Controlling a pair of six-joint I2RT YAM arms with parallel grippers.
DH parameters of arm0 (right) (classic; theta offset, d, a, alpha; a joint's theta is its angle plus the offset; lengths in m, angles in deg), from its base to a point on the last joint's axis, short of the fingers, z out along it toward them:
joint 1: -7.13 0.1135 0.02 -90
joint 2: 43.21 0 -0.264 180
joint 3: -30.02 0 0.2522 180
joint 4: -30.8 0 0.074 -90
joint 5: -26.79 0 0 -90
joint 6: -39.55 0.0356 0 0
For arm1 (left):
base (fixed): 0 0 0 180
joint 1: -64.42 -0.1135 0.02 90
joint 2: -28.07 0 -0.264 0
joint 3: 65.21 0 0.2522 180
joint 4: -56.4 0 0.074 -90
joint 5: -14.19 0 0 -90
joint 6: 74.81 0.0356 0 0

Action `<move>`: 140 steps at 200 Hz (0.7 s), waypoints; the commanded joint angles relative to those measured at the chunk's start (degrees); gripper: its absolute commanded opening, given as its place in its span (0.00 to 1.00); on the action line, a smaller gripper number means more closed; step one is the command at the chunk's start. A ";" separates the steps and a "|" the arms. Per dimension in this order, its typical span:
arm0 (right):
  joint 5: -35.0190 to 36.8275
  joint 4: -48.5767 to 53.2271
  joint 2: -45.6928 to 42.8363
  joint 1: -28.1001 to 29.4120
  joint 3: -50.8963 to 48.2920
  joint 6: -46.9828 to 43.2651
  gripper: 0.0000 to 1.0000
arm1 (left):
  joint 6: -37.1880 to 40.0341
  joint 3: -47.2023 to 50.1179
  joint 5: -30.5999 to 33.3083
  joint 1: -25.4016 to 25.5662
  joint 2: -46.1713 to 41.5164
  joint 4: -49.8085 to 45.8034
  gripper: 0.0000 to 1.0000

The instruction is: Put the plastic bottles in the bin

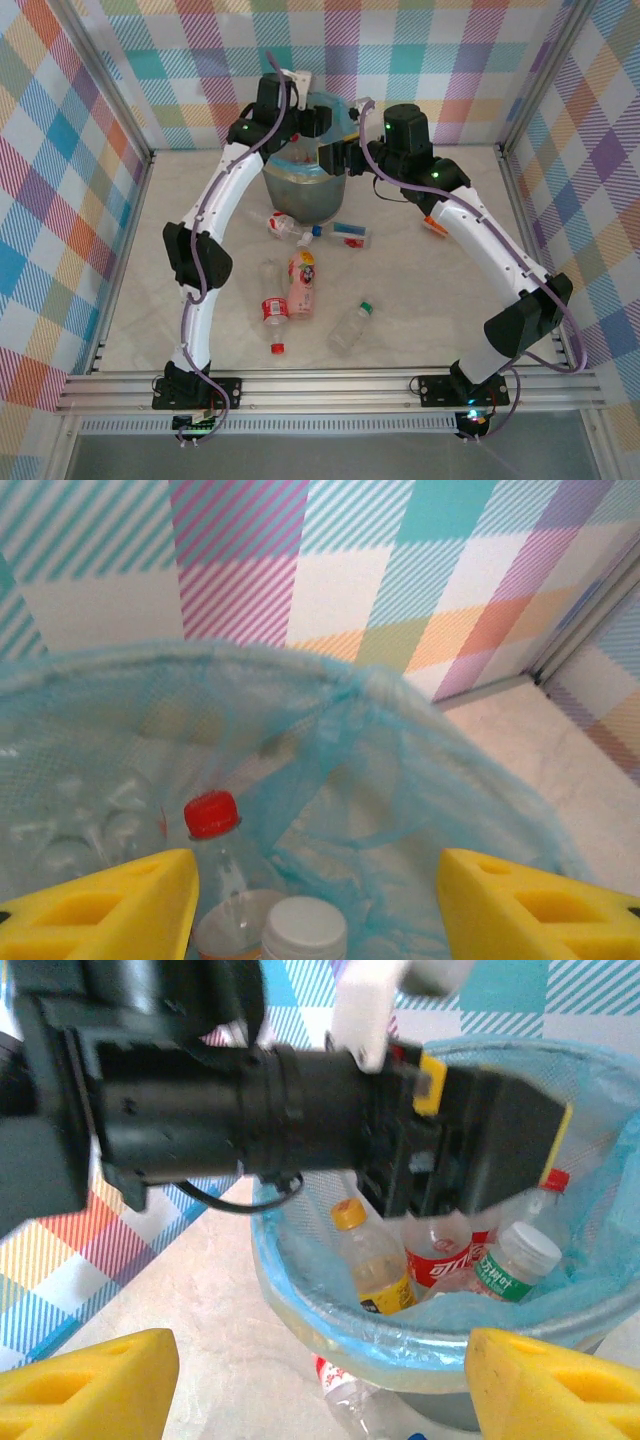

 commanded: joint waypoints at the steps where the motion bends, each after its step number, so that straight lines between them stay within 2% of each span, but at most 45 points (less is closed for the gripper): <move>1: -0.96 2.36 -3.45 -0.33 -0.20 -0.08 0.76 | -1.00 -2.97 0.22 0.05 -7.45 0.50 0.65; 28: 1.88 6.20 -6.13 -0.33 -3.63 1.06 0.76 | 0.03 0.03 1.70 0.89 -13.02 -2.47 0.65; 60: 5.49 14.07 -7.98 -2.02 -7.59 4.42 0.75 | 4.45 13.52 2.97 3.99 -23.21 -1.03 0.65; 79: 5.54 16.01 -9.31 -6.39 -11.44 9.04 0.75 | 7.55 23.05 4.53 7.01 -29.04 1.11 0.66; 105: 5.49 13.65 -11.34 -14.06 -19.20 14.29 0.75 | 10.97 34.57 6.77 11.58 -35.41 4.58 0.66; 124: 2.24 11.21 -11.48 -20.49 -24.18 17.91 0.73 | 13.30 40.21 7.88 15.01 -37.88 6.06 0.66; 140: 0.45 10.19 -10.90 -21.79 -26.58 17.84 0.72 | 12.95 42.87 7.07 17.67 -38.49 5.29 0.66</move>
